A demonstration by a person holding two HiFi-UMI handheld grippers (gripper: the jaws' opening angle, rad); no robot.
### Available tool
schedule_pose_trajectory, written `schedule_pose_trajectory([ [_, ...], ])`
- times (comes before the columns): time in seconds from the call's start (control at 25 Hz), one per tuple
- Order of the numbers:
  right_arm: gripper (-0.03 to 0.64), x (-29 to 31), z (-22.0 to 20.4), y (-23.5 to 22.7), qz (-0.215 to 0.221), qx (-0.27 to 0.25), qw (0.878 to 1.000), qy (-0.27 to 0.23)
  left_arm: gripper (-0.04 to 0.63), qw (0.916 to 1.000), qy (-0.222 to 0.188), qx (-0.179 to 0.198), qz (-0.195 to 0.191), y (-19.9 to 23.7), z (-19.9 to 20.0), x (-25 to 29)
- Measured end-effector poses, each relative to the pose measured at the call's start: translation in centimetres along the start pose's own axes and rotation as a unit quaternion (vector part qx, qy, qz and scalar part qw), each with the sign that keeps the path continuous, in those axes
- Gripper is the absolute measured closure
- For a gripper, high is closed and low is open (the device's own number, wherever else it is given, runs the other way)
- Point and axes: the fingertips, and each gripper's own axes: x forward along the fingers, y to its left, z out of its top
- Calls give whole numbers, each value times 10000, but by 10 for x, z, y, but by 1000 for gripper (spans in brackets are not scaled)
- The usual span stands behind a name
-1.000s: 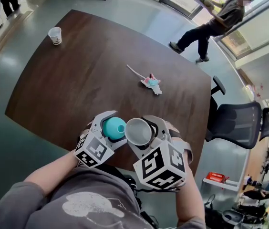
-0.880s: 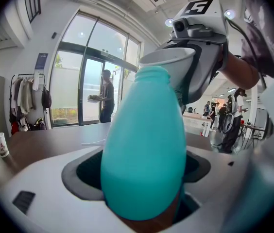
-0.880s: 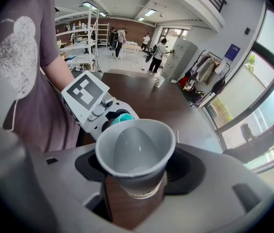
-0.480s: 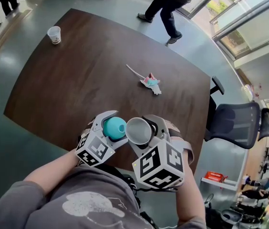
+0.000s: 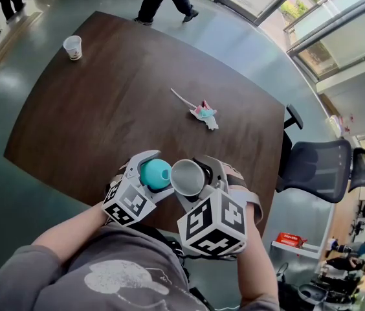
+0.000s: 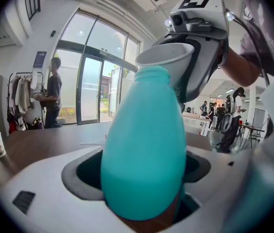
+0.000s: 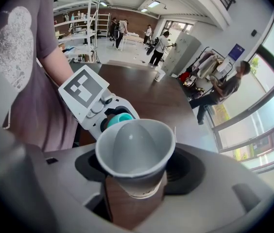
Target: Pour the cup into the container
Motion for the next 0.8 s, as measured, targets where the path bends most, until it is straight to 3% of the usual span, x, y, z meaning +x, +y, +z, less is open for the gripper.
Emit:
schedule_pose_trajectory([
  [0.8,328,3,-8,0,-60,-135,9993,339,164,10000,-19,18,-64,-4,-1,6],
])
